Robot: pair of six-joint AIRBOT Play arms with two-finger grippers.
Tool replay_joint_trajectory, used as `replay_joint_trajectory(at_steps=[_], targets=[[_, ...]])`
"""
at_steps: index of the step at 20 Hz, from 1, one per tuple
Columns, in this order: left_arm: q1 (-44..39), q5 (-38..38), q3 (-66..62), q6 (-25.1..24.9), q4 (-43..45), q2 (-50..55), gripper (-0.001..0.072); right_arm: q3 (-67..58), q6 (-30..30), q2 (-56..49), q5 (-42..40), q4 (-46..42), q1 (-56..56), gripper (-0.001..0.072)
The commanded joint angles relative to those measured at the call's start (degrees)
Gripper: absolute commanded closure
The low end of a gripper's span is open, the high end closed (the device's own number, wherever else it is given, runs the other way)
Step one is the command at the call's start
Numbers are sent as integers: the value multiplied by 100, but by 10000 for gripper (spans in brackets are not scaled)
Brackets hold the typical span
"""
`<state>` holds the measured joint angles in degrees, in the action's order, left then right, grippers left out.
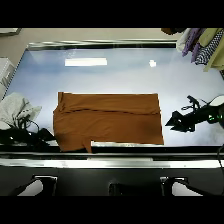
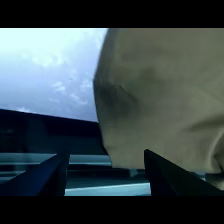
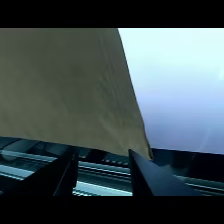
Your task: Fold the clothes and pants, and hang the long-sleeved shirts on hangers.
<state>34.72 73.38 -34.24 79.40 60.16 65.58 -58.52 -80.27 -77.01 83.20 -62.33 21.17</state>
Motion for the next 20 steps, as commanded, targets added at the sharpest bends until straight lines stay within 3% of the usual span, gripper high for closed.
replay_joint_trajectory(at_steps=[1,7,8,10,11,12,20], targets=[[33,-310,892,-498,-680,-216,173,457,164,273,-221,262,31,328],[-435,-839,1123,-551,-1097,-205,180,457,186,280,-284,678,28,329],[-509,-850,1121,-553,-1167,-205,253,457,186,280,-286,684,31,329],[-588,-839,1121,-555,-1172,-208,676,457,221,280,-260,699,31,327],[-588,-828,1119,-570,-1174,-212,687,455,332,280,-212,695,59,309],[-588,-822,1119,-573,-1174,-212,688,455,385,280,-195,658,127,241],[-588,-782,1110,-616,-1174,-212,687,1338,490,223,-697,310,756,210]])
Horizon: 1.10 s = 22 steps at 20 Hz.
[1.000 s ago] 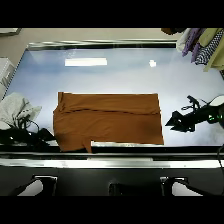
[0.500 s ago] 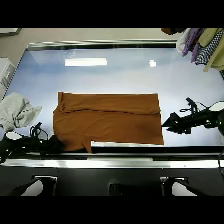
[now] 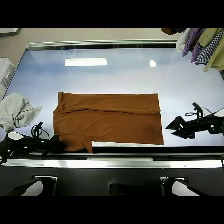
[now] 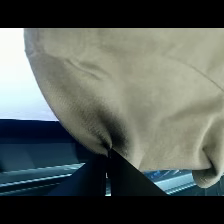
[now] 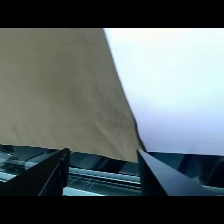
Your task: Fold the clothes and pants, and hang the long-sleeved shirts on hangers.
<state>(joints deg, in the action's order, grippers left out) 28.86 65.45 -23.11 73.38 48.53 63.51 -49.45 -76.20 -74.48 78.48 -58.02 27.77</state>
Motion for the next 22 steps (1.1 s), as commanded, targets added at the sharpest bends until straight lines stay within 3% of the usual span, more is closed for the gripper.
replay_joint_trajectory(at_steps=[1,8,11,12,13,16,20,22], targets=[[-2,11,-4,-15,-11,-4,688,651,101,-35,-334,-118,96,211],[-2,11,-7,-11,-13,-4,688,1563,544,-35,-807,348,96,236],[-2,42,-24,-13,-11,-4,687,1602,595,-35,-984,505,96,440],[0,103,-63,-13,-9,-7,688,1600,640,-35,-997,562,96,589],[0,201,-131,-13,24,-17,689,1600,640,-33,-1001,577,96,683],[0,658,-474,251,501,-179,689,1600,632,68,-789,566,96,686],[-2,1456,-975,1604,1659,-981,690,1600,-31,922,-232,-181,96,687],[-2,1961,-1141,1987,1906,-1445,690,1600,-358,1641,-9,-595,96,687]])
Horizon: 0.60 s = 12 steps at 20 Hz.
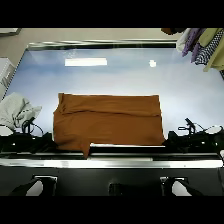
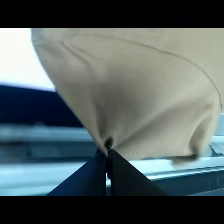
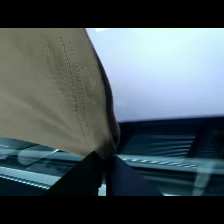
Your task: Fold the clothes and pants, and hang the long-sleeved shirts on hangers.
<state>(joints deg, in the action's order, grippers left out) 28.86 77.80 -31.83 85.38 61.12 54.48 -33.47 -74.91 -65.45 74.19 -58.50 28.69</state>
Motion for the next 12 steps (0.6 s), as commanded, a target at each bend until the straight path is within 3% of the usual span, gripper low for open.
replay_joint_trajectory(at_steps=[1,6,9,12], targets=[[-2,909,-319,844,667,-796,689,2,-627,1097,531,-662,4,687],[-4,874,-673,741,466,-1318,690,-116,-708,2164,710,-214,2,688],[-4,352,-931,544,52,-1005,690,-433,-343,1836,223,149,-481,688],[-4,15,-1318,389,-13,-365,690,-1060,-439,1032,-695,-116,-1429,688]])
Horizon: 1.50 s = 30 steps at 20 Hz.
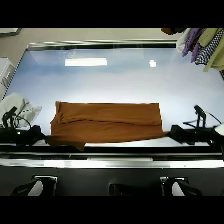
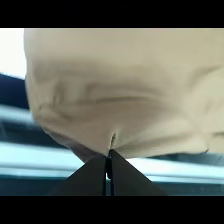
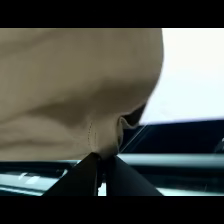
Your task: Fold the clothes and pants, and hang the long-sleeved shirts on hangers.
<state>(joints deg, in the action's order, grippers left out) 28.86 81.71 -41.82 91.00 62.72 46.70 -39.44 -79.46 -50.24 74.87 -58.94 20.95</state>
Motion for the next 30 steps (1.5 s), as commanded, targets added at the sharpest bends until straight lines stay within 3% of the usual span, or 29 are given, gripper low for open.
replay_joint_trajectory(at_steps=[1,9,16,21,22,23,25,28,30], targets=[[-4,-476,-476,-251,-173,643,690,-734,-157,-804,-1034,-195,-848,688],[-164,-898,-2264,-621,-236,2848,690,-2308,-387,-2597,-1534,-367,-1051,687],[-737,-896,-4063,-813,-232,4690,690,-2566,-264,-3309,-1786,-343,-1051,687],[-1132,-901,-4428,-807,-232,5436,672,-2566,-369,-3722,-1808,-229,-1051,676],[-1174,-929,-4428,-796,-229,5451,544,-2566,-428,-3744,-1751,-149,-1051,585],[-1180,-929,-4448,-734,-227,5431,386,-2590,-439,-3727,-1615,-87,-1043,450],[-1130,-811,-4625,-678,-164,5348,378,-2835,-382,-3641,-1163,-129,-922,110],[-1045,-734,-4983,-656,-105,5080,378,-3141,-330,-3620,-866,103,-234,97],[-1045,-741,-5104,-660,-11,4830,378,-3141,52,-3757,-560,466,195,98]])
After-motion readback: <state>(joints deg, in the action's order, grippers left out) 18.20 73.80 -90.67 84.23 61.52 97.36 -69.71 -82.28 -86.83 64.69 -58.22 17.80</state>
